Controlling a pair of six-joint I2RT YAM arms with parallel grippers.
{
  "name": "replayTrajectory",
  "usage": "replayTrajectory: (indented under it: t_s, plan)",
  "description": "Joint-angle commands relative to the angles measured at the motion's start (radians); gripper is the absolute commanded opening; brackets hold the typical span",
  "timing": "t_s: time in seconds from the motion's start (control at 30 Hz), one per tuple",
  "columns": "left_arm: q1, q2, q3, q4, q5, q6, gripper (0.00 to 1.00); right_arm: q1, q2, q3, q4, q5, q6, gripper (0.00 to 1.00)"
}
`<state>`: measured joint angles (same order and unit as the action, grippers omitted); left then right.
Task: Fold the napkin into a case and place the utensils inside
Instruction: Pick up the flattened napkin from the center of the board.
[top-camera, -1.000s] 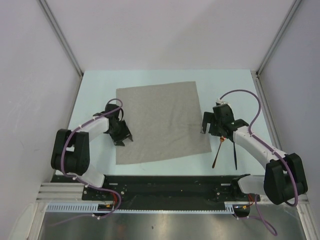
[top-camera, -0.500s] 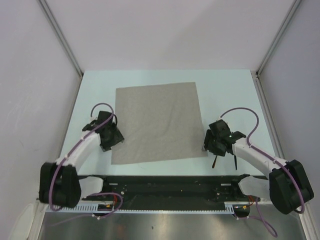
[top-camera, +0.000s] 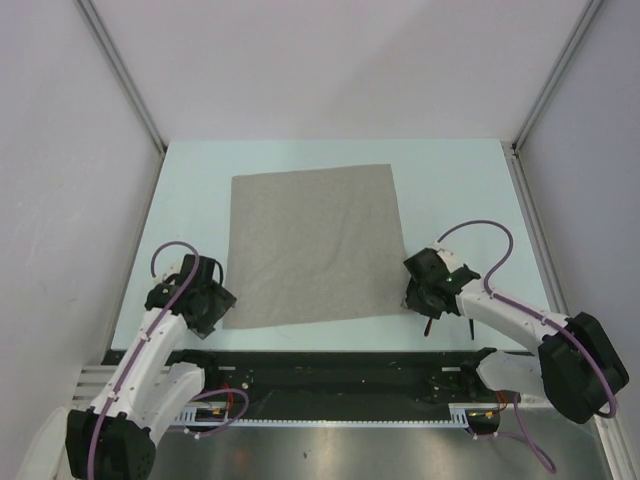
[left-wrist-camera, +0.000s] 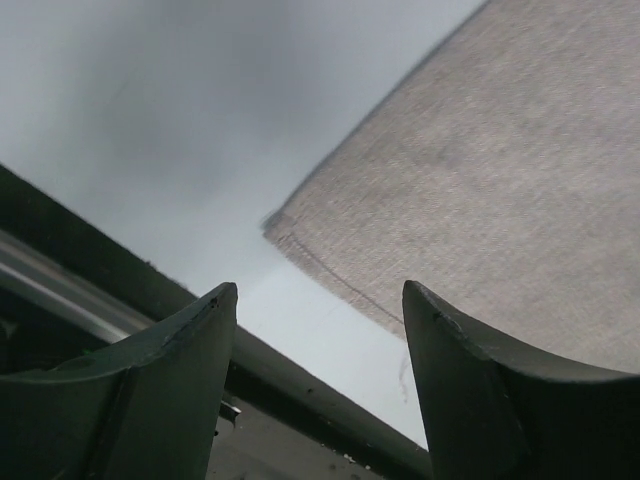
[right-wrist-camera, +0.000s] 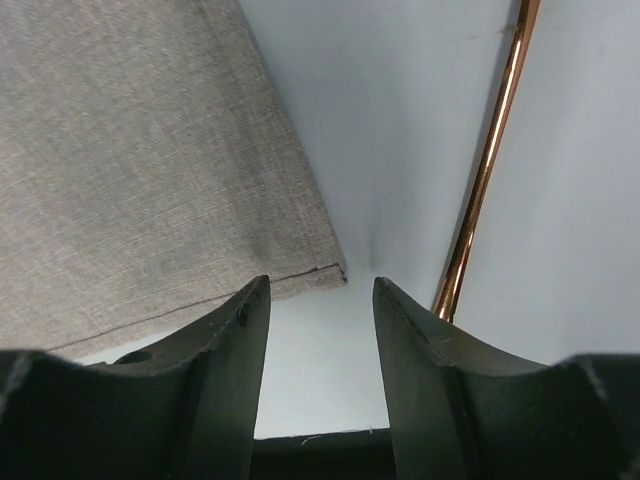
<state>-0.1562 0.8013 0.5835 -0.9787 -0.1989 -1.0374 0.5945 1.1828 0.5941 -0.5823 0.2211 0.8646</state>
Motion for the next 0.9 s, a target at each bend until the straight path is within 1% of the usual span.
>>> replayTrajectory:
  t_s: [0.0,0.13,0.27,0.3,0.37,0.4,0.47,0.5,0.57,0.63,0.7,0.87]
  plan:
    - [-0.003,0.004,-0.016,-0.041,-0.004,-0.085,0.72,0.004,0.035,-0.019,0.047,0.053,0.047,0.5]
    - [-0.003,0.048,-0.005,-0.04,-0.026,-0.09,0.77,0.007,0.101,-0.005,0.067,0.057,0.039,0.5]
    - [-0.003,0.097,-0.011,-0.035,-0.03,-0.11,0.77,0.008,0.144,-0.002,0.076,0.061,0.036,0.49]
    - [-0.003,0.11,-0.013,-0.04,-0.03,-0.116,0.77,0.007,0.152,-0.001,0.073,0.06,0.034,0.44]
    - [-0.003,0.145,-0.014,-0.038,-0.031,-0.112,0.77,0.011,0.17,0.001,0.068,0.051,0.04,0.38]
    - [-0.003,0.154,-0.014,-0.051,-0.037,-0.119,0.77,0.014,0.172,0.0,0.067,0.04,0.045,0.33]
    - [-0.003,0.174,-0.01,-0.067,-0.056,-0.136,0.77,0.033,0.169,0.0,0.056,0.04,0.069,0.29]
    - [-0.003,0.179,-0.004,-0.078,-0.057,-0.142,0.78,0.04,0.166,0.0,0.05,0.041,0.077,0.25]
    - [-0.003,0.191,0.006,-0.093,-0.059,-0.148,0.78,0.057,0.16,0.0,0.048,0.047,0.089,0.21]
    - [-0.003,0.2,0.016,-0.101,-0.056,-0.148,0.78,0.06,0.156,-0.004,0.048,0.058,0.099,0.08]
    - [-0.003,0.226,0.022,-0.106,-0.039,-0.141,0.78,0.06,0.137,-0.001,0.053,0.061,0.091,0.0]
    - [-0.005,0.314,0.026,-0.124,-0.04,-0.124,0.75,0.06,0.054,-0.002,0.062,0.063,0.059,0.0]
